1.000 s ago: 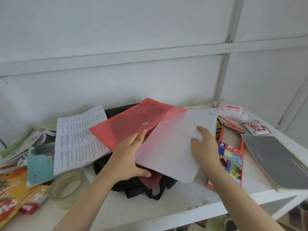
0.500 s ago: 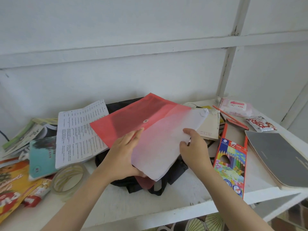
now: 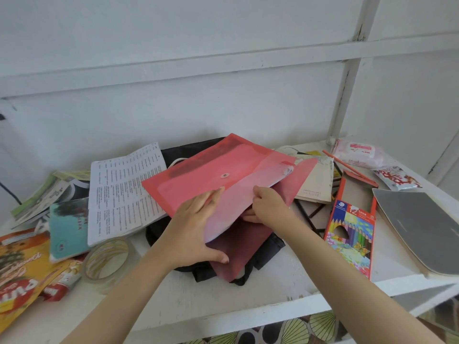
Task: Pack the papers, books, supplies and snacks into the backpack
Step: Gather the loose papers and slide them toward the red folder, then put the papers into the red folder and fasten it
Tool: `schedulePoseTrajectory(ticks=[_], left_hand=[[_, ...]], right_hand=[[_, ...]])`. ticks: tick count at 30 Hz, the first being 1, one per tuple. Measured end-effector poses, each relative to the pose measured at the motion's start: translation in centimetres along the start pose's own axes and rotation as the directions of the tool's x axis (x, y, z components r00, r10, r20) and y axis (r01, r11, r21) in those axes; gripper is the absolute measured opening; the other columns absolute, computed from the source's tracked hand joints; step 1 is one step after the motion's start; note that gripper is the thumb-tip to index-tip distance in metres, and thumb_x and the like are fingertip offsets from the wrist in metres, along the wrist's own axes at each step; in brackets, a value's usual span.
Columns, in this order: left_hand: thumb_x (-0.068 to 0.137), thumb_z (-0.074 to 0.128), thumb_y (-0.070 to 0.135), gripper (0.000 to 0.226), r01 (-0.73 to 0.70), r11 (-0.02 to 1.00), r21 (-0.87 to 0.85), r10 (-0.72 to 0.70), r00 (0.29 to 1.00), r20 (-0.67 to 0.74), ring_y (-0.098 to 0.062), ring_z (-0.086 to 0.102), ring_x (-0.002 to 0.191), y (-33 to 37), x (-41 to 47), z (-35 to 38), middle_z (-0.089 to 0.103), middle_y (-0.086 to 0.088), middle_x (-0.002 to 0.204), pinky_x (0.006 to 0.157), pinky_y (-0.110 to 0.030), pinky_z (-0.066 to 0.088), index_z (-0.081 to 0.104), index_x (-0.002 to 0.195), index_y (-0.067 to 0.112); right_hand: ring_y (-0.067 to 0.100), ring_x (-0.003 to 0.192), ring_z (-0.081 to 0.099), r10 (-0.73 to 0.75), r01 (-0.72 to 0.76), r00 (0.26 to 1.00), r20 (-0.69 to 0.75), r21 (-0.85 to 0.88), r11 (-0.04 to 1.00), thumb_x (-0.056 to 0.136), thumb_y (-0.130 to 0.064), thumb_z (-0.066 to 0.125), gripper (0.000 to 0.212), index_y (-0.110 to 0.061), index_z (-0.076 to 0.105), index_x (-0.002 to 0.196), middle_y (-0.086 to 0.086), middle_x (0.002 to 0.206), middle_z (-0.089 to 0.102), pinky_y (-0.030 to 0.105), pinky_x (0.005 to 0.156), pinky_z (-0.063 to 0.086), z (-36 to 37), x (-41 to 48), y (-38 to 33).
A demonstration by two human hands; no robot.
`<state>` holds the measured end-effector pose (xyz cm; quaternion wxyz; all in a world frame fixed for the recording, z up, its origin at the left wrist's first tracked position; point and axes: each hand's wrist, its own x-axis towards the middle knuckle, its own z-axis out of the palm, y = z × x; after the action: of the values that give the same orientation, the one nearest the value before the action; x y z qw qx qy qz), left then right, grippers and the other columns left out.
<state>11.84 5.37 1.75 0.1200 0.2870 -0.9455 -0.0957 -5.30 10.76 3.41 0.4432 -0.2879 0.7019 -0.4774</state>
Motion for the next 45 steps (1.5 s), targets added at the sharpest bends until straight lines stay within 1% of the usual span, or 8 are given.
schedulePoseTrajectory(ticks=[8,13,21,26,31,35,40,45], left_hand=[[0.049,0.078,0.066,0.133,-0.002,0.999,-0.048,0.002,1.000,0.001,0.013,0.002,0.123,0.3,-0.1,-0.1,0.001,0.031,0.137,0.104,-0.013,0.007,-0.018,0.138,0.045],[0.048,0.080,0.063,0.134,-0.024,0.996,-0.084,0.025,1.000,0.007,0.007,0.005,0.129,0.5,-0.2,-0.1,0.004,0.030,0.140,0.105,-0.015,0.007,-0.014,0.141,0.046],[0.052,0.077,0.064,0.126,-0.042,0.997,-0.069,0.042,0.999,-0.012,0.012,0.005,0.125,0.1,0.0,0.3,0.008,0.032,0.137,0.100,-0.005,0.001,-0.007,0.143,0.044],[0.068,0.061,0.068,0.076,0.000,0.973,-0.231,-0.019,0.997,-0.080,0.009,0.017,0.131,-0.7,0.3,1.2,0.022,0.028,0.143,0.106,-0.020,0.017,0.028,0.135,0.054],[0.082,0.066,0.031,0.016,0.106,0.754,-0.649,-0.226,0.969,-0.104,0.008,0.047,0.115,-0.5,0.3,1.3,0.059,0.024,0.116,0.100,-0.022,0.032,0.067,0.067,0.024],[0.092,0.054,0.017,0.017,0.210,0.678,-0.704,-0.411,0.903,-0.126,0.003,0.059,0.095,-2.0,-0.6,-0.1,0.067,0.023,0.086,0.089,-0.020,0.042,0.070,0.088,0.012],[0.094,0.051,0.017,0.009,0.431,0.696,-0.574,-0.655,0.708,-0.262,0.000,0.054,0.094,-7.9,-1.9,-2.4,0.059,0.014,0.097,0.084,-0.023,0.040,0.059,0.096,0.020],[0.093,0.051,0.023,0.043,0.765,0.541,-0.351,-0.840,0.473,-0.265,-0.029,0.044,0.123,-14.7,-3.2,-3.2,0.046,-0.012,0.136,0.098,-0.040,0.038,0.041,0.135,0.015]], right_hand=[[0.024,0.063,0.065,-0.250,0.186,0.956,-0.152,-0.341,0.921,0.092,-0.002,0.048,0.045,-0.008,0.047,0.137,0.001,0.081,0.059,0.033,0.055,0.058,-0.6,1.1,1.4],[0.027,0.106,0.060,-0.417,0.242,0.902,-0.108,-0.674,0.698,0.090,-0.014,0.051,0.043,-0.019,0.054,0.133,0.006,0.121,0.062,0.031,0.088,0.049,-1.3,2.6,0.7],[0.028,0.113,0.054,-0.402,0.220,0.916,-0.011,-0.823,0.523,0.094,-0.022,0.047,0.039,-0.019,0.051,0.133,0.010,0.123,0.059,0.033,0.086,0.045,-1.2,2.9,0.5],[0.026,0.082,0.063,-0.283,0.325,0.938,0.200,-0.791,0.518,0.092,-0.018,0.050,0.025,-0.007,0.063,0.110,0.008,0.089,0.065,0.034,0.079,0.052,-1.7,-0.1,0.0],[0.018,0.066,0.057,-0.258,0.468,0.882,0.395,-0.805,0.366,0.091,-0.029,0.052,0.029,-0.008,0.063,0.074,0.003,0.069,0.060,0.027,0.059,0.044,-1.7,-3.6,-2.4],[0.015,0.081,0.057,-0.370,0.588,0.799,0.474,-0.743,0.320,0.093,-0.038,0.051,0.030,-0.014,0.068,0.088,-0.002,0.086,0.062,0.026,0.064,0.041,0.0,-4.4,-5.7],[0.014,0.091,0.058,-0.547,0.705,0.681,0.487,-0.637,0.312,0.092,-0.030,0.049,0.022,-0.018,0.067,0.097,-0.007,0.094,0.063,0.030,0.077,0.048,5.8,0.6,-9.1],[0.024,0.105,0.056,-0.469,0.667,0.724,0.505,-0.686,0.292,0.095,-0.028,0.044,0.039,-0.013,0.047,0.131,0.005,0.122,0.058,0.035,0.083,0.044,12.7,9.1,-9.1]])
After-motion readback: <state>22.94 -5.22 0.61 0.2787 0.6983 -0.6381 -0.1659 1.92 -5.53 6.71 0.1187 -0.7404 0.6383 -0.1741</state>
